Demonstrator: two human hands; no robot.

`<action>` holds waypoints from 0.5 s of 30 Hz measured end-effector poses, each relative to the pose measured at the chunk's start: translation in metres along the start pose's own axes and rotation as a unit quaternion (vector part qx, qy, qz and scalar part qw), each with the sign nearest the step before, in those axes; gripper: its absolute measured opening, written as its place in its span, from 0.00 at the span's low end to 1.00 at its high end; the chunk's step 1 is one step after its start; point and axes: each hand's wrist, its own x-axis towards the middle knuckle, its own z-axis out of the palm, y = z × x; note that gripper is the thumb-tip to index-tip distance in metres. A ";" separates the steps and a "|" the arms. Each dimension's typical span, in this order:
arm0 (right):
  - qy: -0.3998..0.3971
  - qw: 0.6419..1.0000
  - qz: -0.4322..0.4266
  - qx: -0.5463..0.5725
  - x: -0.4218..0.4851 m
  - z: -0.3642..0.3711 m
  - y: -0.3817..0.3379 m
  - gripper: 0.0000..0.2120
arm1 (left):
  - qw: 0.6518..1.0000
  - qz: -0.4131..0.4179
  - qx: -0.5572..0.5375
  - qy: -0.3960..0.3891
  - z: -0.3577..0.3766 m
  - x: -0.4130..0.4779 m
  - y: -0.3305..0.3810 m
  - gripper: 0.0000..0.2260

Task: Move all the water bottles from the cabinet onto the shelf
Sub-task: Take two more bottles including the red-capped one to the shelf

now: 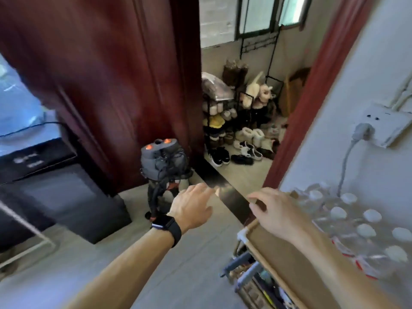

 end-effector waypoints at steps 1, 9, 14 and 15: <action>-0.005 0.999 -0.046 -0.001 0.013 0.005 -0.029 0.14 | 0.999 -0.036 0.010 0.012 -0.011 -0.022 -0.028 0.23; -0.037 0.935 -0.350 0.033 0.039 0.061 -0.334 0.15 | 0.923 -0.362 0.040 0.123 -0.089 -0.315 -0.213 0.22; -0.093 0.854 -0.507 0.072 -0.036 0.105 -0.551 0.17 | 0.842 -0.516 0.075 0.140 -0.122 -0.551 -0.262 0.23; -0.103 0.835 -0.534 0.081 -0.056 0.114 -0.590 0.17 | 0.823 -0.544 0.083 0.142 -0.129 -0.594 -0.269 0.23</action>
